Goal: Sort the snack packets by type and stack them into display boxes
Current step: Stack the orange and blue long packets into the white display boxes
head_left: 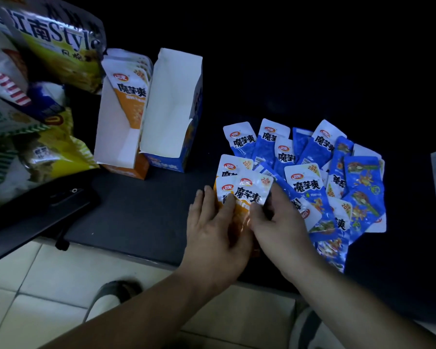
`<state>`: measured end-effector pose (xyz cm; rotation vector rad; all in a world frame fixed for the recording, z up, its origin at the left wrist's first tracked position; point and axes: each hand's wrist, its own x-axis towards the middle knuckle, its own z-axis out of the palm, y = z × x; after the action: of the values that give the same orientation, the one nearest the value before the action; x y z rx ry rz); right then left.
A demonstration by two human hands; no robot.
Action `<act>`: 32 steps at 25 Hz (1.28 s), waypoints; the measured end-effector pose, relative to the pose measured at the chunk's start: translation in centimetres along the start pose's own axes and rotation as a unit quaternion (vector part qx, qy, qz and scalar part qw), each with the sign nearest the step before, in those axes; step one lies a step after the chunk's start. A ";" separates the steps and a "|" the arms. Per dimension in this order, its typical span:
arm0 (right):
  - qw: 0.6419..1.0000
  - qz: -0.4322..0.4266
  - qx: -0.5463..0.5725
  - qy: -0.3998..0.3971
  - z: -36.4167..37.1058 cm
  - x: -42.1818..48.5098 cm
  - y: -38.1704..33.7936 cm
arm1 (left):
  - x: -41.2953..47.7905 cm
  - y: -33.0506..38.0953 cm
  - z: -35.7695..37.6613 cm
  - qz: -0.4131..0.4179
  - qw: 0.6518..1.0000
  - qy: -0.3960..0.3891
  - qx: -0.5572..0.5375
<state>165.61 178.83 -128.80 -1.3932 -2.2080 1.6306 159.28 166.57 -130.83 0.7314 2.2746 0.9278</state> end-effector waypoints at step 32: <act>0.948 -0.070 0.301 -0.075 7.0 -0.9 -15.6 | -1.9 -1.4 -14.4 0.026 0.916 0.166 -0.365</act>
<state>152.93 172.62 -119.17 -0.9467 -1.5920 2.1541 150.49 158.25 -122.74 0.3084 1.9249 1.8931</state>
